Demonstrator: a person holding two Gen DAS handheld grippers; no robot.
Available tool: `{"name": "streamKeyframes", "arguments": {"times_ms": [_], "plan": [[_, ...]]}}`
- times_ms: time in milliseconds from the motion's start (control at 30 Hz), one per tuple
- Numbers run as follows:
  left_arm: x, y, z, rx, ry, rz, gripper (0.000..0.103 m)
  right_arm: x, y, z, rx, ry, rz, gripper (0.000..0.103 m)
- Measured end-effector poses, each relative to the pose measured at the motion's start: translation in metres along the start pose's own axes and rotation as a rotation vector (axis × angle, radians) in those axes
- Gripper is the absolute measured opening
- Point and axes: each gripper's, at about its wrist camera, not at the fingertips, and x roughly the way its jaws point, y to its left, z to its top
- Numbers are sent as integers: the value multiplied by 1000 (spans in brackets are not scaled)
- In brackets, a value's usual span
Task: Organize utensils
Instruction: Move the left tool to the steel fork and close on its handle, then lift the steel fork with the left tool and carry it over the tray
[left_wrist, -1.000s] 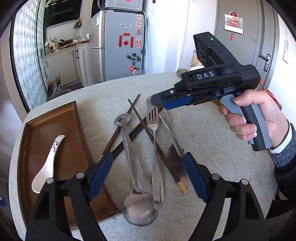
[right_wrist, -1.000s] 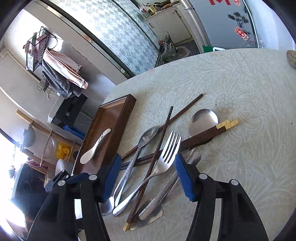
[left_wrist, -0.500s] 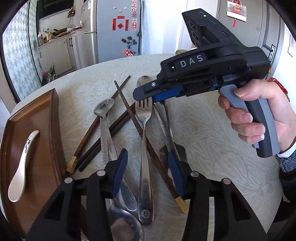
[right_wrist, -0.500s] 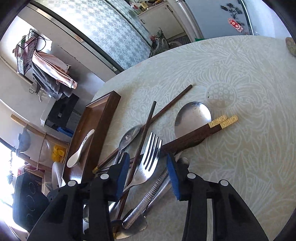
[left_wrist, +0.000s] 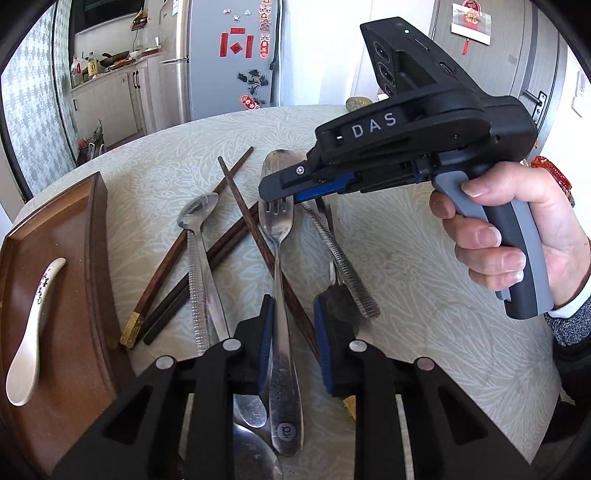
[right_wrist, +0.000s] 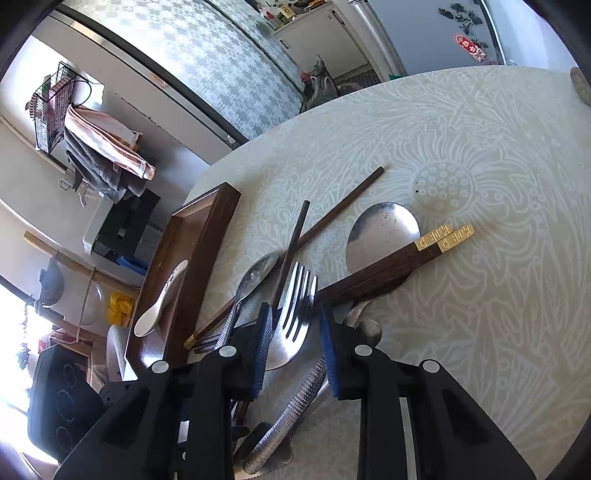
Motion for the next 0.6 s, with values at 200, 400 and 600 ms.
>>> {"name": "streamKeyframes", "arguments": {"times_ms": [200, 400, 600], "plan": [[1, -3, 1, 10, -3, -9, 17, 3, -3, -2, 5, 0, 7, 5], [-3, -2, 2, 14, -19, -7, 12, -8, 5, -2, -17, -26, 25, 4], [-12, -4, 4, 20, -32, -2, 11, -17, 13, -2, -33, -44, 42, 3]]}}
